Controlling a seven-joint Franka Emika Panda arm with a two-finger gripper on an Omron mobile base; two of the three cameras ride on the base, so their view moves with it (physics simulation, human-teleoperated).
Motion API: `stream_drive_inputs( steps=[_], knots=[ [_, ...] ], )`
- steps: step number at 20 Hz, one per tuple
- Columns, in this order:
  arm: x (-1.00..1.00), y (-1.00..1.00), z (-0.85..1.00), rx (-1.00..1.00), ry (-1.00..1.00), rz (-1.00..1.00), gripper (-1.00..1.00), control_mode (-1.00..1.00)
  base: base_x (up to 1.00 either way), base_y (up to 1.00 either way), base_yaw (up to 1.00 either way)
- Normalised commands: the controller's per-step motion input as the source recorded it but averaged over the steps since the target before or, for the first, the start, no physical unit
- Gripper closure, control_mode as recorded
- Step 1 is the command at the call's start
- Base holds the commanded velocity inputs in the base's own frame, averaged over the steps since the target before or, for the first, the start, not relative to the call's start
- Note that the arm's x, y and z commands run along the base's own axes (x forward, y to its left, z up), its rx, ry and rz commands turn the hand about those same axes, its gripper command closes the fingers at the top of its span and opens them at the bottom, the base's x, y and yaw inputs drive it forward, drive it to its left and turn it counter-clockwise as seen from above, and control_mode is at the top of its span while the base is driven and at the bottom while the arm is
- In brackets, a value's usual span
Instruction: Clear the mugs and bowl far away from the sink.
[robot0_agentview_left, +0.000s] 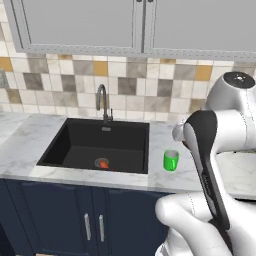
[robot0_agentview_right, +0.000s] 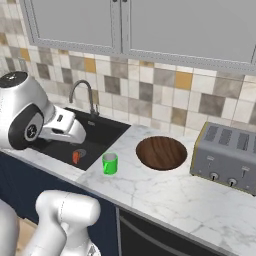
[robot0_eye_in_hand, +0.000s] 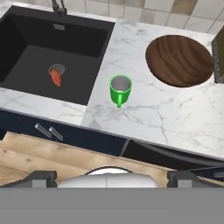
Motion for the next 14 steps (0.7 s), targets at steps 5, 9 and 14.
stream_drive_inputs(
  steps=[5, 9, 14],
  knots=[
    [0.41, 0.00, -0.38, 0.06, 0.04, 0.00, -1.00, -1.00, 0.00, 0.00, 0.00],
    [0.34, 0.00, -0.30, 0.00, 0.02, 0.00, -1.00, -1.00, 0.00, 0.00, 0.00],
    [0.25, -0.02, -0.49, 0.00, 0.15, 0.00, -1.00, -1.00, 0.00, 0.00, 0.00]
  ],
)
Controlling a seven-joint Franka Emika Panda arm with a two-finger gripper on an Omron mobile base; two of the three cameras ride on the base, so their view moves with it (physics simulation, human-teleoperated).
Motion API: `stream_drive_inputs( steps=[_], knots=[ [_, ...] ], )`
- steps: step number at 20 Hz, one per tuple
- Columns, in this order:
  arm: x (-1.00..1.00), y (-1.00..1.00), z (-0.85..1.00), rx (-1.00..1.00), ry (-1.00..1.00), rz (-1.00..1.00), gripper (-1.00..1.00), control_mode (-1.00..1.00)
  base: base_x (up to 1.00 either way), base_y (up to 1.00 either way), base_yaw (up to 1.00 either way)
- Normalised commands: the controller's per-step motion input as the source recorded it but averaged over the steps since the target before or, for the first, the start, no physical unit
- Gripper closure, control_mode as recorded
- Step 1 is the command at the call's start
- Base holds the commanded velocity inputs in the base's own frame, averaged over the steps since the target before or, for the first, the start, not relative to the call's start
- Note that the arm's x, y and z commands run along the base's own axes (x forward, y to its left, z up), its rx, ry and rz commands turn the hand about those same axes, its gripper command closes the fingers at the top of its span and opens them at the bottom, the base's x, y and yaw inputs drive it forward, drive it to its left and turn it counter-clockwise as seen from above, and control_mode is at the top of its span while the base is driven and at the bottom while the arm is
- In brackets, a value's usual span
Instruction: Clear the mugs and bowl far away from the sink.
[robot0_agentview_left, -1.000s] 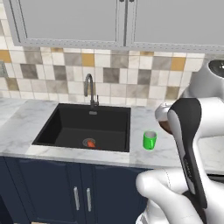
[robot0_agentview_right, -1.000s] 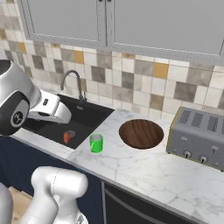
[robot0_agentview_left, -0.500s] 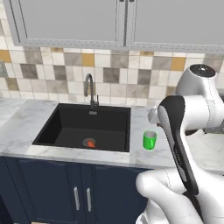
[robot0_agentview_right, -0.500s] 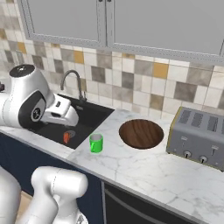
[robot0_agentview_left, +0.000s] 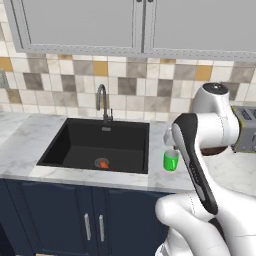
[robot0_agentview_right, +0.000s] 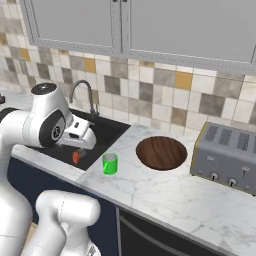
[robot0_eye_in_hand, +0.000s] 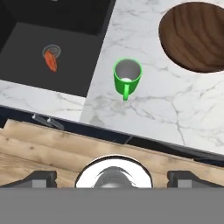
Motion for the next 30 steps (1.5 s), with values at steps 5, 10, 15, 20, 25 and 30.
stream_drive_inputs(
  steps=[5, 10, 15, 20, 25, 30],
  knots=[
    [0.21, -0.03, -0.47, 0.00, 0.24, 0.00, -1.00, -1.00, 0.00, 0.00, 0.00],
    [0.21, -0.02, -0.43, 0.00, 0.15, 0.00, -1.00, -1.00, 0.00, 0.00, 0.00],
    [0.20, -0.06, -0.30, 0.00, 0.07, 0.00, -1.00, -1.00, 0.00, 0.00, 0.00],
    [0.21, -0.17, -0.19, 0.00, 0.01, 0.00, -1.00, -1.00, 0.00, 0.00, 0.00],
    [0.23, -0.19, -0.29, 0.01, 0.03, 0.00, -1.00, -1.00, 0.00, 0.00, 0.00],
    [0.29, -0.11, -0.33, 0.03, 0.02, 0.00, -1.00, -1.00, 0.00, 0.00, 0.00]
  ],
)
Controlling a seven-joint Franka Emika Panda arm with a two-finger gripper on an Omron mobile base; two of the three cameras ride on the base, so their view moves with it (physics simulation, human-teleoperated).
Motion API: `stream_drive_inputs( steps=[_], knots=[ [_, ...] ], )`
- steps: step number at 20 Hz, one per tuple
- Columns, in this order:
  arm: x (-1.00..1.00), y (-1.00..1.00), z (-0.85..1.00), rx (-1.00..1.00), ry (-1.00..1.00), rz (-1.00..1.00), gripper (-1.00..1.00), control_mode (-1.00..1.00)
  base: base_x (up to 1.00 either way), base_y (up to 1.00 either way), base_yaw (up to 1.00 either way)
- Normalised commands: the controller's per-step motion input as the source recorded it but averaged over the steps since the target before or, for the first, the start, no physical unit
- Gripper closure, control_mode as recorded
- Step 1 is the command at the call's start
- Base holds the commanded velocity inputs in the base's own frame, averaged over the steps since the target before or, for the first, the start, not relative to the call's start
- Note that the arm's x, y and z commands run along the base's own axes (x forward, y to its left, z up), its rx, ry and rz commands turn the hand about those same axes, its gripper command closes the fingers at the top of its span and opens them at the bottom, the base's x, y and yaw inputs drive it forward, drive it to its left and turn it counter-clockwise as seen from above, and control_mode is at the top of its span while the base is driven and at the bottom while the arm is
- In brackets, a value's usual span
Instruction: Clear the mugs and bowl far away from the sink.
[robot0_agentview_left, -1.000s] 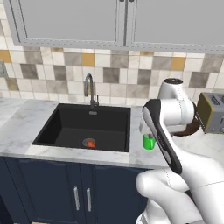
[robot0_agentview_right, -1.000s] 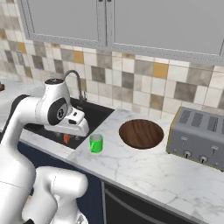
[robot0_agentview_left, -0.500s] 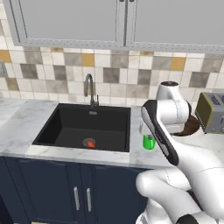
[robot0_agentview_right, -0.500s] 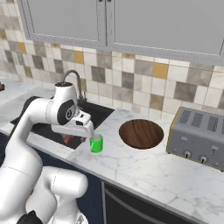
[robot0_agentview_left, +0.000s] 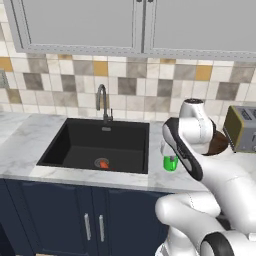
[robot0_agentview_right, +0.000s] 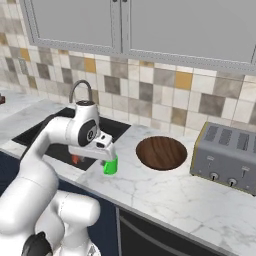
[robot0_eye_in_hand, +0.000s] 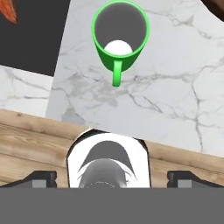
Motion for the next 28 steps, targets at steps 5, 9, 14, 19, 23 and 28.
stream_drive_inputs(
  steps=[5, 9, 14, 19, 23, 28],
  knots=[
    [0.29, -0.06, -0.28, 0.02, 0.01, 0.00, -1.00, -1.00, 0.00, 0.00, 0.00],
    [0.20, -0.07, -0.27, 0.01, 0.01, 0.00, -1.00, -1.00, 0.00, 0.00, 0.00],
    [0.25, 0.00, -0.25, 0.00, 0.00, 0.00, -1.00, -1.00, 0.00, 0.00, 0.00],
    [0.27, 0.00, -0.22, 0.00, 0.00, 0.00, -1.00, -1.00, 0.00, 0.00, 0.00],
    [0.26, 0.00, -0.21, 0.00, 0.00, 0.00, -1.00, -1.00, 0.00, 0.00, 0.00],
    [0.25, 0.00, -0.22, 0.00, 0.00, 0.00, -1.00, -1.00, 0.00, 0.00, 0.00]
  ],
)
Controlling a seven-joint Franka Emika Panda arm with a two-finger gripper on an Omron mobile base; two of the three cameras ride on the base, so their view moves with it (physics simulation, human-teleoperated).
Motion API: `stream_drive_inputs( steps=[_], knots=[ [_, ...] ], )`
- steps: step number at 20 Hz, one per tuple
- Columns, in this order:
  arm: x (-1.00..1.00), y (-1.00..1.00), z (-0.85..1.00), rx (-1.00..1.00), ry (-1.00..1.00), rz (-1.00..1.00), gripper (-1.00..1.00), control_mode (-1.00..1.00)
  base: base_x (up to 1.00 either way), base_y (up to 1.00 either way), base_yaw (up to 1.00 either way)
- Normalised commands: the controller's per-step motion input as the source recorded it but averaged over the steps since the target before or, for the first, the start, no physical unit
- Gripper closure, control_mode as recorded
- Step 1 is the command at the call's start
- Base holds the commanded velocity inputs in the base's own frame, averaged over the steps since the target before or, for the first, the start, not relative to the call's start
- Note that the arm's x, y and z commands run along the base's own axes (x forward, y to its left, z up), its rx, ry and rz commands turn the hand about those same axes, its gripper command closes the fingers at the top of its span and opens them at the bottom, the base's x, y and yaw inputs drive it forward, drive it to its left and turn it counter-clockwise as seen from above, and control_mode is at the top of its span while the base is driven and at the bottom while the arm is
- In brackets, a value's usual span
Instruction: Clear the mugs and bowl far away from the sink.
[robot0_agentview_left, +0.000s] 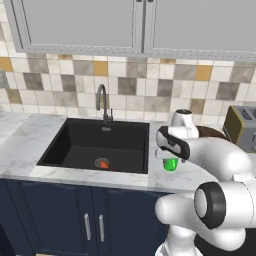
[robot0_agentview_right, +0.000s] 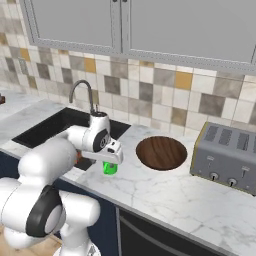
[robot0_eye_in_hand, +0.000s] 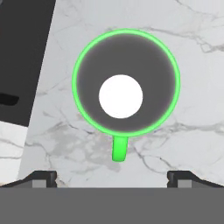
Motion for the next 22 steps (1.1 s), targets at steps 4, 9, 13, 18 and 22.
stream_drive_inputs(
  steps=[4, 9, 13, 18, 22],
  knots=[
    [0.16, -0.02, -0.26, 0.00, 0.00, 0.00, -1.00, -1.00, 0.00, 0.00, 0.00],
    [0.10, -0.11, -0.34, 0.00, -0.01, 0.00, -1.00, -1.00, 0.00, 0.00, 0.00],
    [0.04, -0.10, -0.27, 0.00, 0.00, 0.00, -1.00, -1.00, 0.00, 0.00, 0.00],
    [0.00, 0.00, -0.18, 0.00, 0.00, 0.00, -1.00, -1.00, 0.00, 0.00, 0.00],
    [0.00, 0.00, -0.15, 0.00, 0.00, 0.00, 1.00, -1.00, 0.00, 0.00, 0.00]
  ],
)
